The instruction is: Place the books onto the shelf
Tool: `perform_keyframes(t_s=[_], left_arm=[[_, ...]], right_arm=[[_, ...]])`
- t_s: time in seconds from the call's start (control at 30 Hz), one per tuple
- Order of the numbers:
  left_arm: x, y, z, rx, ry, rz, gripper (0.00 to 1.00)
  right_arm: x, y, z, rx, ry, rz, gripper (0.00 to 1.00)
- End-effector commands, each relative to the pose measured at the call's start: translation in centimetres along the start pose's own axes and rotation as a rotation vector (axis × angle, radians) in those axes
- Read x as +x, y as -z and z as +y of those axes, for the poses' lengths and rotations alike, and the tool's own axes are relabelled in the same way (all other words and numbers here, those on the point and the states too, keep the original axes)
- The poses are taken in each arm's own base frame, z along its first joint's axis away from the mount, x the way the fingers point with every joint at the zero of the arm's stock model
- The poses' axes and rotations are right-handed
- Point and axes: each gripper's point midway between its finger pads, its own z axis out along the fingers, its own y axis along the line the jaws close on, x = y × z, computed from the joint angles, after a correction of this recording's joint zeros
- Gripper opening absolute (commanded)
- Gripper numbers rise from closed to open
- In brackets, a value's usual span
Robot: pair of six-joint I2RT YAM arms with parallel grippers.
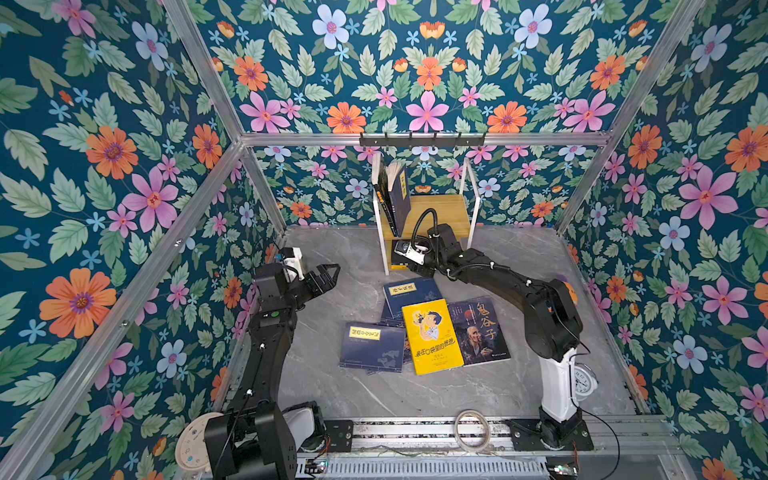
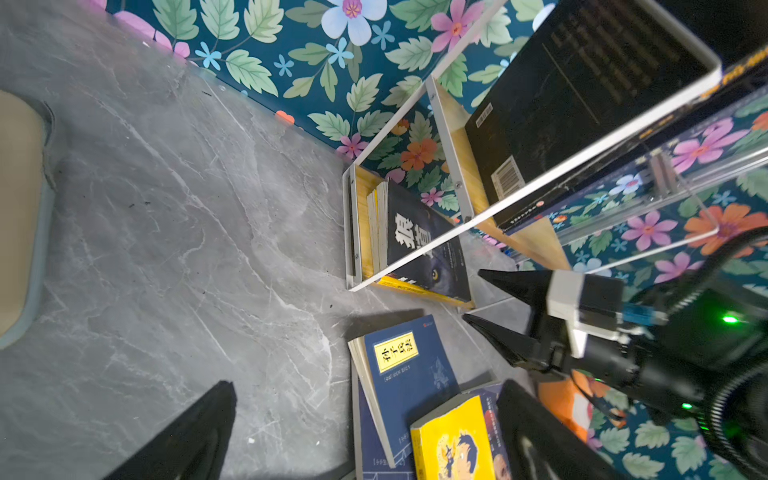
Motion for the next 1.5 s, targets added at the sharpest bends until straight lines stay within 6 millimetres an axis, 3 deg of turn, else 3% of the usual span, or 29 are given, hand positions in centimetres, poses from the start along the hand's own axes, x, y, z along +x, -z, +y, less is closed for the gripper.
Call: perform_keyframes(t_s=[0.0, 0.17, 0.27, 0.4, 0.5, 0.57, 0.7, 0.87, 0.97, 1.07, 1.3, 1.47], left_arm=[[1.9, -0.1, 0.4, -0.035, -0.138, 0.100, 1.00], [4.1, -0.2, 0.3, -0.032, -0.190, 0.211, 1.00], [5.7, -0.4, 0.3, -0.015, -0.187, 0.286, 0.99], [8.4, -1.1, 0.8, -0.022, -0.195, 0.434, 0.99], [9.7, -1.3, 1.7, -0.035, -0.183, 0.486, 0.99], [10.5, -1.3, 2.1, -0.038, -0.173, 0.506, 0.99], [12.7, -1.5, 3.0, -0.040, -0.165, 0.565, 0.98], [13.4, -1.4, 3.7, -0.049, -0.219, 0.655, 0.99], [16.8, -1.3, 5.1, -0.086, -0.168, 0.839, 0.97], [20.5, -1.1, 6.5, -0.129, -0.155, 1.007, 0.94], [20.9, -1.3, 7.0, -0.150, -0.144, 1.017, 1.00], [21.6, -1.8, 6.5, -0.107, -0.084, 1.023, 0.96]], right_arm=[[-1.4, 2.8, 1.9, -0.029, -0.084, -0.062, 0.58], [-1.3, 6.4, 8.1, -0.086, -0.104, -0.060, 0.58], [-2.4, 8.4, 12.3, -0.137, -0.117, -0.085, 0.55], [-2.3, 9.0, 18.5, -0.232, -0.119, -0.063, 0.48], [-1.7, 8.7, 21.8, -0.278, -0.123, -0.031, 0.38], [-1.3, 8.2, 23.1, -0.282, -0.148, -0.024, 0.31], [-0.1, 7.0, 24.4, -0.288, -0.202, 0.003, 0.27], [0.6, 5.1, 25.4, -0.301, -0.217, 0.042, 0.23], [0.3, 4.4, 25.7, -0.301, -0.224, 0.042, 0.24], [1.5, 3.3, 26.2, -0.303, -0.241, 0.082, 0.23], [3.9, 1.6, 28.4, -0.322, -0.252, 0.161, 0.16], [5.5, 0.8, 29.8, -0.338, -0.268, 0.200, 0.14]])
